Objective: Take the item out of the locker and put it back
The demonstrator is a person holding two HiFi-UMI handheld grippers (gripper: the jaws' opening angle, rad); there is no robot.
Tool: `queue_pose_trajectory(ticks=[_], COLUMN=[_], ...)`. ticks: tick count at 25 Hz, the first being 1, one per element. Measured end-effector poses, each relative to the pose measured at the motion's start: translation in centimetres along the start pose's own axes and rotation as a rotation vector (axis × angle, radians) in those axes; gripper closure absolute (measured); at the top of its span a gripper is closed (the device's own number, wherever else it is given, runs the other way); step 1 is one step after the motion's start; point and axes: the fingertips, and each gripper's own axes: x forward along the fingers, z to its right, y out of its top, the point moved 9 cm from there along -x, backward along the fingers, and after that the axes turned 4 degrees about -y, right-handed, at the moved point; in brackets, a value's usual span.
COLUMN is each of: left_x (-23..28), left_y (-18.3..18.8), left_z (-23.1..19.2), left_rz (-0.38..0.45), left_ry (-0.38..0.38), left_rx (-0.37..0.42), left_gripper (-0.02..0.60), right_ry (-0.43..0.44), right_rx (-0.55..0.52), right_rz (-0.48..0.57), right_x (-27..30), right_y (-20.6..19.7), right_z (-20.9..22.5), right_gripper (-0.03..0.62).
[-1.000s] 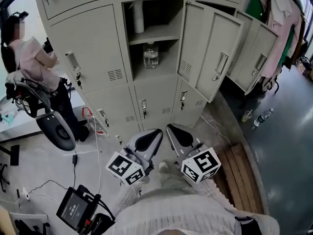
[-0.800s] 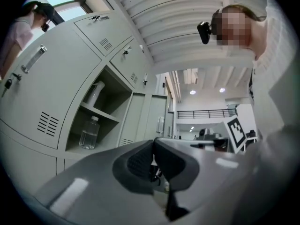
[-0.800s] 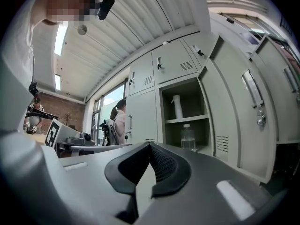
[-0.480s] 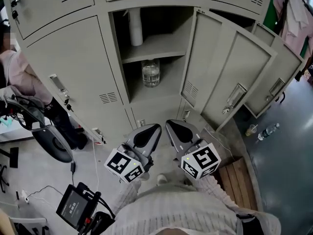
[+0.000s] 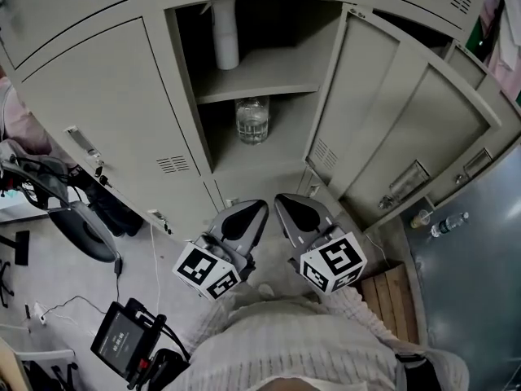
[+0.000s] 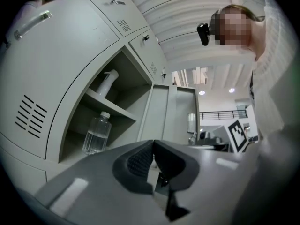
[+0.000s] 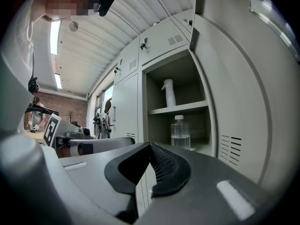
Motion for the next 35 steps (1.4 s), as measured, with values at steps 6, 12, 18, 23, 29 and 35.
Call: queue_pose_trajectory(ticks=[6, 12, 18, 23, 29, 35], left_x=[0.0, 0.0, -0.2, 0.0, 0.1, 0.2], left_y=[0.6, 1.4, 1.2, 1.2, 1.1, 1.3], left_z=[-1.1, -1.7, -2.2, -3.0, -4.0, -4.6], left_rz=[-0.019, -0.025, -0.034, -0.029, -0.028, -0.033], left_ry=[-0.007, -0.015, -0.003, 0.011, 0.008, 0.015], left_rx=[-0.013, 0.002, 0.007, -0.004, -0.010, -0.004], left_gripper=[0.574, 0.573, 0.574, 0.574, 0.574, 0.574], right_ry=[-0.013, -0.040, -0.053, -0.057, -0.052, -0.051], right_rx=[0.011, 0.023, 0.025, 0.016, 0.017, 0.005], right_rz=[0.010, 0.019, 0.008, -0.006, -0.026, -0.027], right_x=[0.9, 1.5, 2.0, 2.4, 3.1, 4.4], right_y=[0.4, 0.9, 0.5, 0.4, 0.0, 0.0], right_z=[0.1, -0.2, -0.1, 0.3, 0.6, 1.2], right_gripper=[0.597, 0.597, 0.597, 0.597, 0.597, 0.589])
